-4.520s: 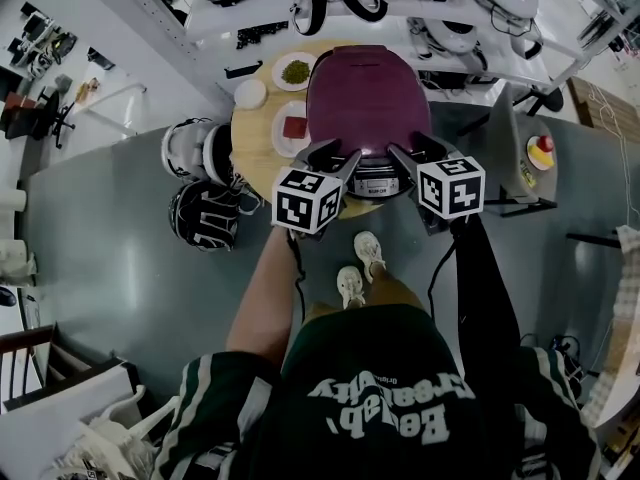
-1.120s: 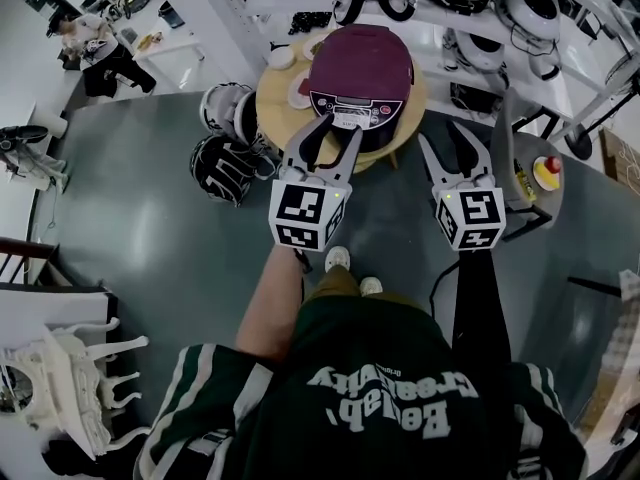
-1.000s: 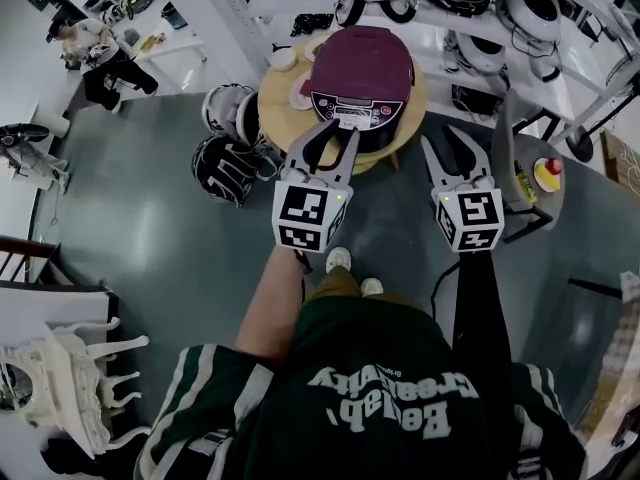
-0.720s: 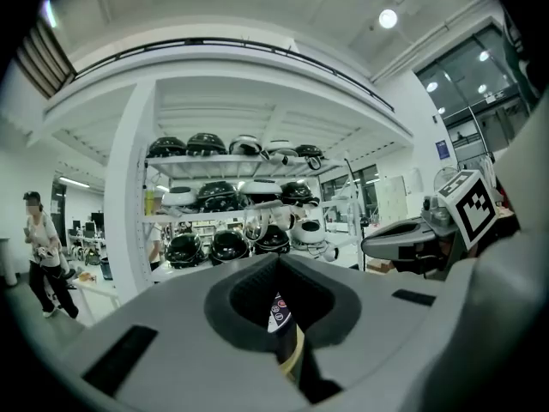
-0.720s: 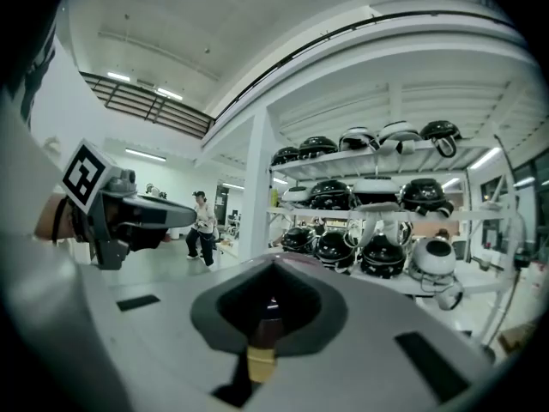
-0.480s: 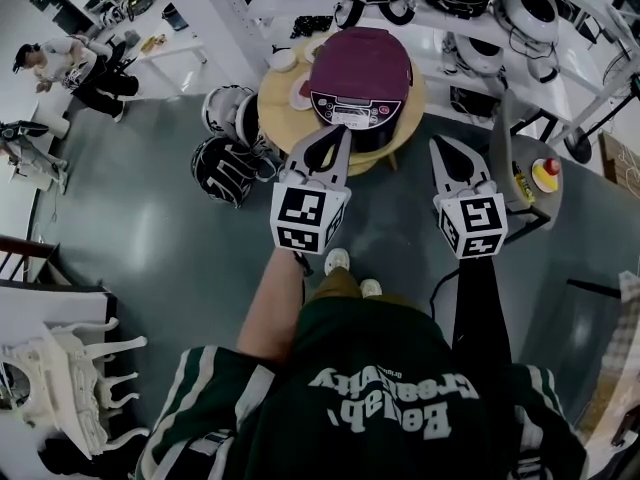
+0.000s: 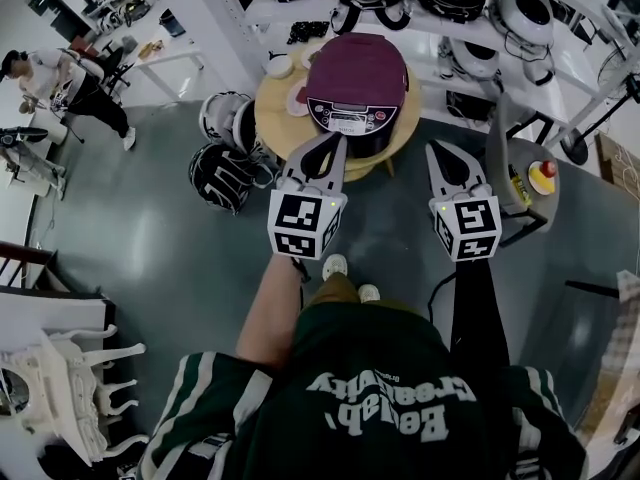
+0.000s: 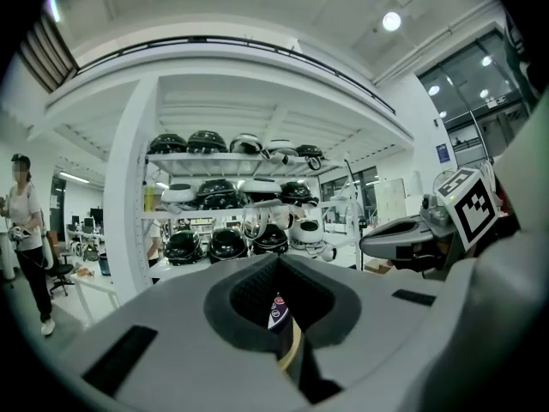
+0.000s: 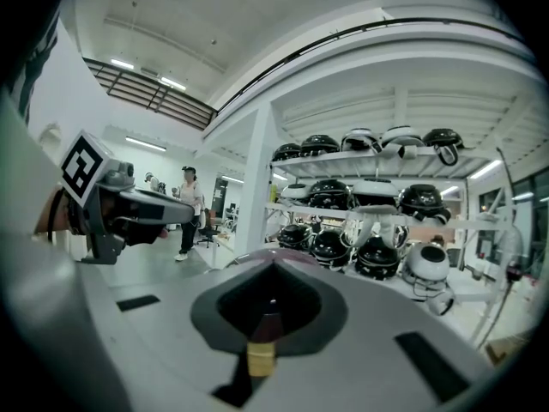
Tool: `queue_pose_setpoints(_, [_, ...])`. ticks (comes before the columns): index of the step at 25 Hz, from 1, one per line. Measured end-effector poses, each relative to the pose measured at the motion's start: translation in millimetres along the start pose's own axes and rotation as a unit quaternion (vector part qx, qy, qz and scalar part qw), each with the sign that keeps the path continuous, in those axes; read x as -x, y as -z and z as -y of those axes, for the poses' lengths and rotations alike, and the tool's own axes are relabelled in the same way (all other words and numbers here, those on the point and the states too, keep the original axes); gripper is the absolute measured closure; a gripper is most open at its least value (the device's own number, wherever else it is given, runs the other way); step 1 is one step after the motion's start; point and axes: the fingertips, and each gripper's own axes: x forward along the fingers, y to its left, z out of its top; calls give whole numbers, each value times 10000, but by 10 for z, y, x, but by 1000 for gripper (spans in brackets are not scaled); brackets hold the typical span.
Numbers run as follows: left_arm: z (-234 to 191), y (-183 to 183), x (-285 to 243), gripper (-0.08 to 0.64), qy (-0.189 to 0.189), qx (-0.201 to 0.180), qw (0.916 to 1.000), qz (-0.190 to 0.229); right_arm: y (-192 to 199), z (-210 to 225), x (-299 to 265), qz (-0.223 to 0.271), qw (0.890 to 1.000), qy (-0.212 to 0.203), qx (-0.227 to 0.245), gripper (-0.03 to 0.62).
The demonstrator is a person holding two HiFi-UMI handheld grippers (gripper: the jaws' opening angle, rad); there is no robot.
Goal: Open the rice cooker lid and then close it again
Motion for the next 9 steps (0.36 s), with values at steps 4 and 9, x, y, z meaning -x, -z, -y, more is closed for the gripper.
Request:
queue_pose_setpoints(4, [-12,-1,-16,560,37,-31,10000,-28,3,-1,-11,-50,10000,-6,41,589])
queue_pose_setpoints(9, [-9,47,-27,560,87,-65,9999,-87,7,-17,-45,-57,9999,-43,71,589])
